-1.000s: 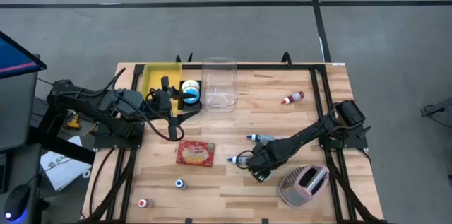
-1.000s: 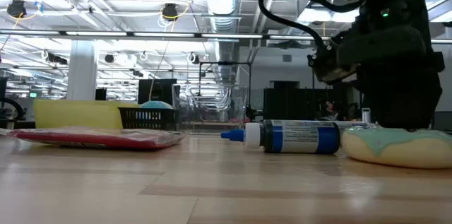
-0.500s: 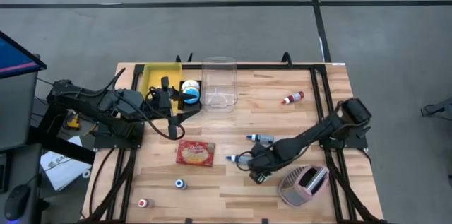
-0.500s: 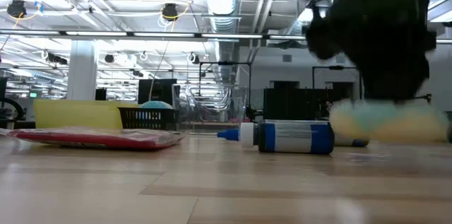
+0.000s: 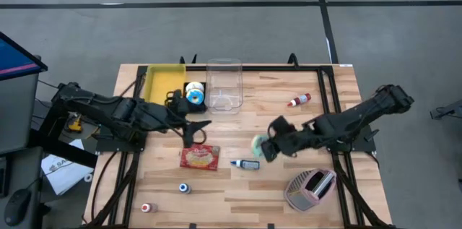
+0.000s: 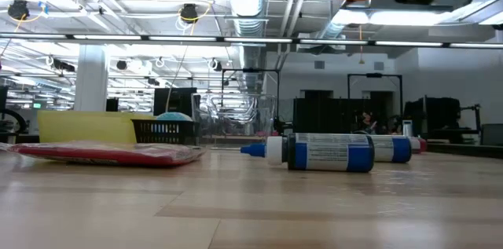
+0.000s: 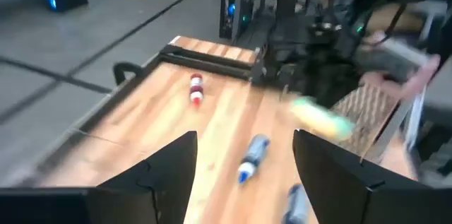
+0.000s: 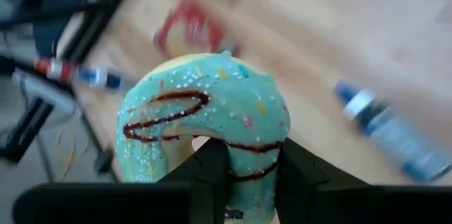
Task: Pick & Place Food Item
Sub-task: Put the green doughnut into the black bin
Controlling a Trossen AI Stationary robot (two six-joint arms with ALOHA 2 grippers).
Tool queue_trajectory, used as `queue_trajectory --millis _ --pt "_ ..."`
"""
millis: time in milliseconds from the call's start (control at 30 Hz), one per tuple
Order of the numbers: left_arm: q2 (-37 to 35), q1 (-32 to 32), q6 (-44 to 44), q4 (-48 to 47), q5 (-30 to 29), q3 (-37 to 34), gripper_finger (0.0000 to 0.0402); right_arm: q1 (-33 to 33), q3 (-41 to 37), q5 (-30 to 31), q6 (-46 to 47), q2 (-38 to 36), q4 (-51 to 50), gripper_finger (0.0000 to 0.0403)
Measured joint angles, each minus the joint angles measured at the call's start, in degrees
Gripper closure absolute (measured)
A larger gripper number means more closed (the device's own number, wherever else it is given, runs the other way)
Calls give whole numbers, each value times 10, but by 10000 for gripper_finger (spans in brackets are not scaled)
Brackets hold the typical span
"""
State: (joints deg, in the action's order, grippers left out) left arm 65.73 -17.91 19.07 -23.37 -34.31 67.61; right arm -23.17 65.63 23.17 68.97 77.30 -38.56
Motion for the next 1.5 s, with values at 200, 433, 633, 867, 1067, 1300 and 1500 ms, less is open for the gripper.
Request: queue_trajectory --millis 200,433,633,867,1067,1300,1500 --pt "72 7 95 111 19 0 163 52 20 25 -81 3 -4 325" --pt "125 31 171 185 77 0 156 101 93 29 -191 38 -4 325" --pt "131 46 176 198 85 0 155 114 138 28 -262 48 -8 324" --pt "131 66 199 199 84 0 149 115 153 29 -285 48 21 301" --pt "131 84 204 220 93 0 148 115 153 31 -288 48 24 299" --pt "153 88 222 253 122 2 147 121 152 29 -297 58 35 299" --pt "161 84 233 244 124 0 147 121 152 27 -301 64 45 298"
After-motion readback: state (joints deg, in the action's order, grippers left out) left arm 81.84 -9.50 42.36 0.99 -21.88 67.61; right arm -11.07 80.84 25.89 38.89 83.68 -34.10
